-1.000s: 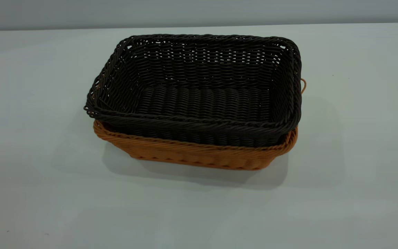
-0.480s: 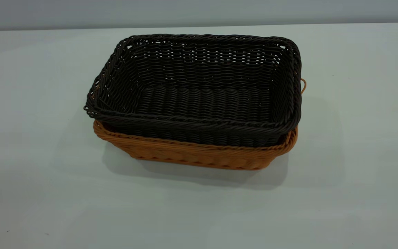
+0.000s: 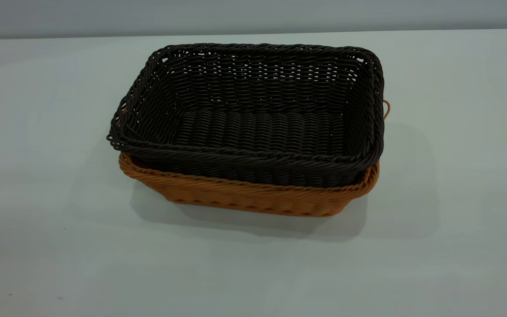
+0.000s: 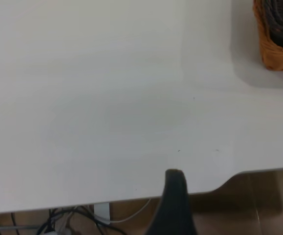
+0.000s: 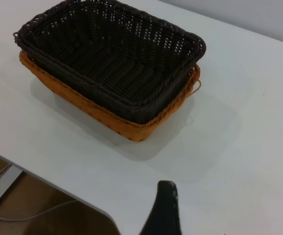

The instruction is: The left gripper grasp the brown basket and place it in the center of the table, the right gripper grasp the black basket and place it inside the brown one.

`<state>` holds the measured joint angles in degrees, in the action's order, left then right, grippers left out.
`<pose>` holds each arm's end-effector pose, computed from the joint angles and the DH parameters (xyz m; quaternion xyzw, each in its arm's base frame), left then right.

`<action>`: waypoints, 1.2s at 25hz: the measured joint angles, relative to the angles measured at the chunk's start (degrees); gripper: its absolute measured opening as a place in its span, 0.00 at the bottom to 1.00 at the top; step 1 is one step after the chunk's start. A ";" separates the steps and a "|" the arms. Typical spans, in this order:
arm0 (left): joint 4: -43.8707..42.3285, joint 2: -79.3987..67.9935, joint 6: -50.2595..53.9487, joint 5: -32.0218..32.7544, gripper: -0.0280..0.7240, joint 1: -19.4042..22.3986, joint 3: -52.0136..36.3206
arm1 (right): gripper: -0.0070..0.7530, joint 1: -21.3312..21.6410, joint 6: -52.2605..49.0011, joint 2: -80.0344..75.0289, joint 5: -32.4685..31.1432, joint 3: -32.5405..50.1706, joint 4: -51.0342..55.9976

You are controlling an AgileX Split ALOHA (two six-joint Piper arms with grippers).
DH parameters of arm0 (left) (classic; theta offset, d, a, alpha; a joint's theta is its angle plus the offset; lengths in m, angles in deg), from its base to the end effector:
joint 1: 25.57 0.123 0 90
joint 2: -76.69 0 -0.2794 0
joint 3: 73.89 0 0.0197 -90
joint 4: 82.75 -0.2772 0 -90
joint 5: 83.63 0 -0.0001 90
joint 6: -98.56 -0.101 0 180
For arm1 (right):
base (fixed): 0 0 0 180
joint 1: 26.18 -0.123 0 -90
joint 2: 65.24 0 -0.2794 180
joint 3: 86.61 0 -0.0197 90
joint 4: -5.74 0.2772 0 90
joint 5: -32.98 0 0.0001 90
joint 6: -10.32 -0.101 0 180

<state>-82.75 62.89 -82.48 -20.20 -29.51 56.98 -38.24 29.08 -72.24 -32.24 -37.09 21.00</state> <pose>0.0477 -0.0033 0.2734 0.0388 0.8916 -0.0114 0.4510 0.0214 0.0293 0.2759 -0.2398 0.8320 0.1040 0.4894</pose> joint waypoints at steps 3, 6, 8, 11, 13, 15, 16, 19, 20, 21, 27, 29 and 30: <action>0.00 0.00 0.01 0.00 0.80 0.00 0.00 | 0.79 0.00 0.00 0.00 0.00 0.00 0.00; 0.00 0.00 0.01 0.00 0.80 0.00 0.00 | 0.79 0.00 0.00 0.00 0.00 0.00 0.00; 0.00 0.04 0.24 0.00 0.80 0.00 0.00 | 0.79 0.00 0.00 0.00 0.00 0.00 0.00; 0.00 1.49 0.29 0.00 0.80 1.61 0.00 | 0.79 0.00 0.00 0.00 0.00 0.00 0.00; -0.44 3.01 0.29 0.00 0.80 3.55 0.00 | 0.79 0.00 0.00 0.00 0.00 0.00 0.00; -0.66 4.86 0.29 0.00 0.80 4.57 0.00 | 0.79 0.00 0.00 0.00 0.00 0.00 0.00; -0.66 5.57 0.29 0.00 0.80 4.76 0.00 | 0.79 0.00 0.00 0.00 0.00 0.00 0.00; -1.39 6.91 1.46 0.00 0.80 4.86 0.00 | 0.79 0.00 0.00 0.00 0.00 0.00 0.00; -1.51 6.91 1.74 0.00 0.80 4.86 0.00 | 0.79 0.00 0.00 0.00 0.00 0.00 0.00; -1.51 6.93 1.92 0.00 0.80 4.86 0.00 | 0.79 0.00 0.00 0.00 0.00 0.00 0.00; -1.51 6.98 1.98 0.00 0.80 4.86 0.00 | 0.79 0.00 0.00 0.00 0.00 0.00 0.00; -1.51 6.98 1.98 0.00 0.80 4.86 0.00 | 0.79 0.00 0.00 0.00 0.00 0.00 0.05; -1.51 6.98 1.98 0.00 0.80 4.86 0.00 | 0.79 0.00 0.00 0.00 0.00 0.00 0.05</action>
<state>-84.26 69.86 -80.51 -20.20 -24.65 56.98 -38.24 29.08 -72.24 -32.24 -37.09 21.05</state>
